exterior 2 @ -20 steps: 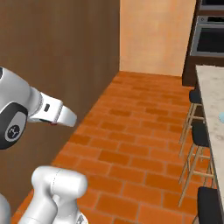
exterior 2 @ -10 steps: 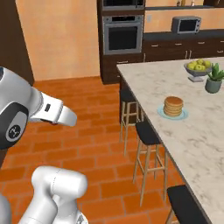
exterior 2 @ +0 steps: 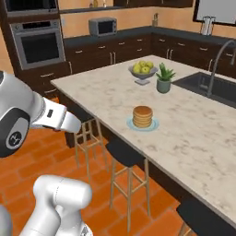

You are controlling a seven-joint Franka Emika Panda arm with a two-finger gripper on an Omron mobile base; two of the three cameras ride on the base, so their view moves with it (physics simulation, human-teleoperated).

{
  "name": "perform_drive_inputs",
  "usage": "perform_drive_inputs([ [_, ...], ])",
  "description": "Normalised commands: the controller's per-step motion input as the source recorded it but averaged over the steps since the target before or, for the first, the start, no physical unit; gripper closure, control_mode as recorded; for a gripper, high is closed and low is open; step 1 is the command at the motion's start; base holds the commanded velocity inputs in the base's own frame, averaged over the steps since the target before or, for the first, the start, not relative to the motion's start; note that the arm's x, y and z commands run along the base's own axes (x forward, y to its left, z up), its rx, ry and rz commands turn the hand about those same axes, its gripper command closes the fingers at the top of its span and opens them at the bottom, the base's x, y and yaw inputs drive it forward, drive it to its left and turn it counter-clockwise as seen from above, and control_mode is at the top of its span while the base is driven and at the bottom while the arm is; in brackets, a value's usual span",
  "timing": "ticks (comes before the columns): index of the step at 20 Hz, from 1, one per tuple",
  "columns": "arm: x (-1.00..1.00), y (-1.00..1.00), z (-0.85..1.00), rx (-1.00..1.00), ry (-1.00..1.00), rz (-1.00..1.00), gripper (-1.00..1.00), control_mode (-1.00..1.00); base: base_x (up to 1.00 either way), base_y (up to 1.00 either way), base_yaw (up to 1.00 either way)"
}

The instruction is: Take the strawberry from the fridge and place it on top of the pancake, located on the dining counter.

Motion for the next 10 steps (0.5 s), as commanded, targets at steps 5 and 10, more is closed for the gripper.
perform_drive_inputs([
  [5, 0.00, 0.00, 0.00, 0.00, 0.00, 0.00, 1.00, 1.00, 1.00, 0.40, -0.69],
  [10, 0.00, 0.00, 0.00, 0.00, 0.00, 0.00, 1.00, 1.00, 0.99, 0.19, -0.60],
])
